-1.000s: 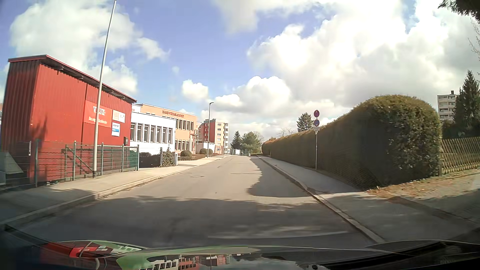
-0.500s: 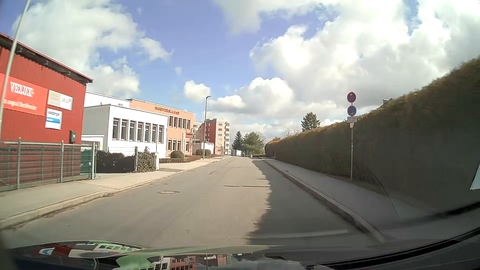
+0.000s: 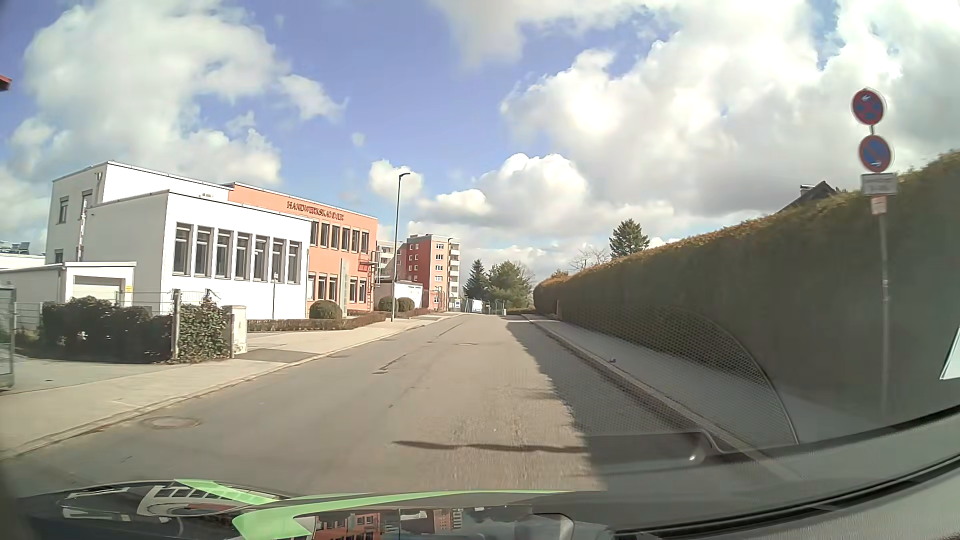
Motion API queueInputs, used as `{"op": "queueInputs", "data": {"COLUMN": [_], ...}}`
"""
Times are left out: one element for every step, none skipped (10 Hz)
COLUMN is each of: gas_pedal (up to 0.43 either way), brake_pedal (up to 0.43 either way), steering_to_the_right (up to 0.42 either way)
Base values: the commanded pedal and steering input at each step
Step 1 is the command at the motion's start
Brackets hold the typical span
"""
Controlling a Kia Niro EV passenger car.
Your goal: Follow the waypoints while adhering to traffic rules and regulations
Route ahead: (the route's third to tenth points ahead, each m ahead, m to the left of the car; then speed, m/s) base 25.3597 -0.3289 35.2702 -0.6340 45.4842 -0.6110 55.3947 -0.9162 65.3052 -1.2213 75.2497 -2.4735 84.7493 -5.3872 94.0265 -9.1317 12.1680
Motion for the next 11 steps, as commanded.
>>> {"op": "queueInputs", "data": {"gas_pedal": [0.138,0.138,0.138,0.138,0.138,0.138,0.138,0.138,0.138,0.138,0.138], "brake_pedal": [0.000,0.000,0.000,0.000,0.000,0.000,0.000,0.000,0.000,0.000,0.000], "steering_to_the_right": [0.004,0.004,0.003,0.003,0.003,0.003,0.001,-0.001,-0.002,-0.001,-0.001]}}
